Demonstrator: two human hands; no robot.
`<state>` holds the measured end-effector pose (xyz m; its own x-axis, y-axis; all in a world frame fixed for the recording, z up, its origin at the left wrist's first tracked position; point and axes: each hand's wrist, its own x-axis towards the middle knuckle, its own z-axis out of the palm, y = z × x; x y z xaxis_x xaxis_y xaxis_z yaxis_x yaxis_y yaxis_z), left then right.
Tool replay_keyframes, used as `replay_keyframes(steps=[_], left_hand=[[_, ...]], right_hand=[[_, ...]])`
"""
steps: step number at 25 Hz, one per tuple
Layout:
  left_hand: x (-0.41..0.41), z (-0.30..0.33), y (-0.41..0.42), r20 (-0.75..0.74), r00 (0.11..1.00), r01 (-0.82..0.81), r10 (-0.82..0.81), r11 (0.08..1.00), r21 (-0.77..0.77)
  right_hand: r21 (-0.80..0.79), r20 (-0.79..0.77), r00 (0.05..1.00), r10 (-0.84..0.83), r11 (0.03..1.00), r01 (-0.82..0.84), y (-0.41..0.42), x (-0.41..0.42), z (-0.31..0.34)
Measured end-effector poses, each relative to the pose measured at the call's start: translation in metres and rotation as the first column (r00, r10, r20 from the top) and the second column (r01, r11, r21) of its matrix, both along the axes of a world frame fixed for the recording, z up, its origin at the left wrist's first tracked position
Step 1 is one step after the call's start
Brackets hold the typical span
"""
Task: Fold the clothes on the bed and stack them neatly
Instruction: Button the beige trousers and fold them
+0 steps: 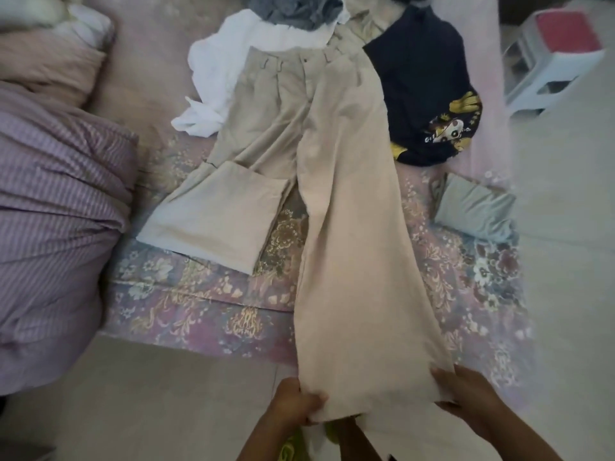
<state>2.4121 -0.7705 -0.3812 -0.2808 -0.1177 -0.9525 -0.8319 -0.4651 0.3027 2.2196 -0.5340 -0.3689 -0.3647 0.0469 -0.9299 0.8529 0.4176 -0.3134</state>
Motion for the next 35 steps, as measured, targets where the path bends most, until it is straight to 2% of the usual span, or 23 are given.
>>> replay_keyframes(steps=[3,6,10,13,15,18,21,24,26,27,28,29,30,31,33,35], left_hand=[[0.010,0.017,0.027,-0.006,1.000,0.017,-0.016,0.988,0.154],[0.020,0.040,0.055,-0.054,0.991,-0.106,0.124,0.959,0.262],[0.032,0.045,0.084,-0.065,0.975,-0.202,0.211,0.971,0.125],[0.032,0.042,0.089,0.050,0.964,-0.267,0.263,0.946,0.186],[0.025,0.040,0.080,0.159,0.943,-0.316,0.293,0.937,0.151],[-0.005,0.039,0.047,0.168,0.945,-0.285,0.282,0.958,-0.005],[-0.058,0.038,-0.005,0.106,0.903,-0.418,0.417,0.908,-0.016],[-0.138,0.033,-0.071,0.033,0.831,-0.556,0.556,0.831,-0.018],[-0.189,0.027,-0.111,-0.049,0.801,-0.598,0.597,0.796,-0.087],[-0.206,0.022,-0.126,-0.093,0.802,-0.597,0.590,0.787,-0.155],[-0.217,0.012,-0.137,-0.110,0.836,-0.545,0.538,0.789,-0.284],[-0.222,0.000,-0.143,-0.092,0.900,-0.418,0.425,0.786,-0.455],[-0.222,-0.011,-0.146,-0.042,0.965,-0.230,0.261,0.751,-0.619],[-0.222,-0.022,-0.146,0.004,0.997,-0.053,0.082,0.677,-0.734],[-0.226,-0.037,-0.150,-0.007,0.970,0.118,-0.245,0.492,-0.862],[-0.237,-0.047,-0.159,-0.032,0.833,0.162,-0.553,0.298,-0.941]], right_hand=[[0.071,-0.124,0.992,0.028,0.997,-0.019,0.035,0.010,0.020],[0.138,-0.188,0.980,0.069,0.989,-0.044,0.065,0.018,0.042],[0.295,-0.145,0.950,0.278,0.928,-0.227,0.076,0.032,0.053],[0.371,-0.153,0.928,0.341,0.890,-0.266,0.061,0.032,0.063],[0.315,-0.206,0.898,0.388,0.895,-0.314,0.043,0.022,0.066],[0.258,-0.254,0.901,0.352,0.923,-0.287,0.006,-0.020,0.067],[0.149,-0.226,0.963,0.144,0.982,-0.112,-0.051,-0.086,0.062],[-0.034,-0.243,0.970,-0.027,0.999,0.020,-0.122,-0.159,0.057],[-0.130,-0.308,0.950,-0.043,0.992,0.003,-0.157,-0.199,0.045],[-0.092,-0.358,0.931,0.065,0.990,-0.105,-0.166,-0.211,0.035],[0.055,-0.413,0.870,0.269,0.961,-0.271,-0.170,-0.221,0.022],[0.229,-0.440,0.772,0.459,0.888,-0.398,-0.169,-0.226,0.006],[0.369,-0.446,0.664,0.600,0.799,-0.474,-0.165,-0.227,-0.010],[0.431,-0.432,0.592,0.680,0.732,-0.527,-0.162,-0.226,-0.025],[0.469,-0.437,0.442,0.783,0.618,-0.631,-0.162,-0.228,-0.046],[0.535,-0.436,0.182,0.881,0.416,-0.735,-0.177,-0.241,-0.061]])
